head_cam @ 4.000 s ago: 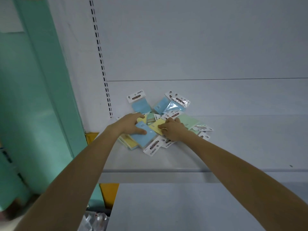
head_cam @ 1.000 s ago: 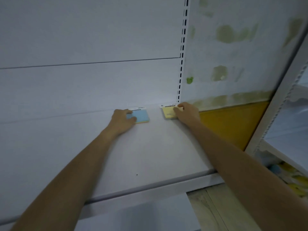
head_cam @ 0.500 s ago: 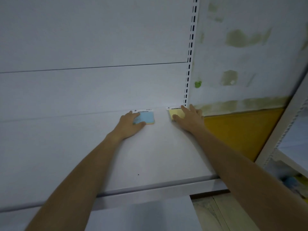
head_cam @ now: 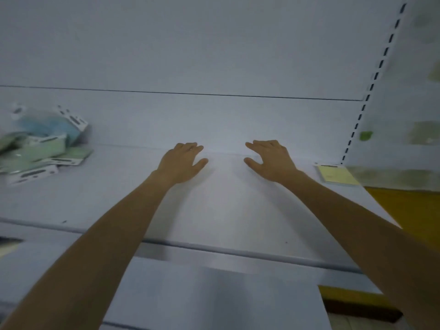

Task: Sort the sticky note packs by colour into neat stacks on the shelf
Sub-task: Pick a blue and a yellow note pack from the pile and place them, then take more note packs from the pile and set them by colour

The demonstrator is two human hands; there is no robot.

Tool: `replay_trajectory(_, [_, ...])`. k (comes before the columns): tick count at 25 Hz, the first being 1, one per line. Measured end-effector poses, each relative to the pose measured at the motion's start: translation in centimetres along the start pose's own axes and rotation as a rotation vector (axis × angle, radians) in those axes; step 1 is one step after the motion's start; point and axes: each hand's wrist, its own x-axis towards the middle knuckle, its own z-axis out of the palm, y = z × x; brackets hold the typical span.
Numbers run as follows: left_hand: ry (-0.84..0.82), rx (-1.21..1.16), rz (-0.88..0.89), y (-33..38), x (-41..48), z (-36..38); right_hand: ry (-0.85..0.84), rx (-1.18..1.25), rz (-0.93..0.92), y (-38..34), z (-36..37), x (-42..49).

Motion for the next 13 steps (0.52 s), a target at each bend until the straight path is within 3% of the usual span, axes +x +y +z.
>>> replay_trajectory(9, [-0.003,0.068,-0.238,-23.8,-12.7,-5.7,-0.111,0.124,-0.229,-25.9,6.7,7.2])
replay_trajectory(13, [0.069,0.051,-0.286,-31.0,-15.1,-7.3,-0.151,0.247,-0.251,-32.7,9.3,8.4])
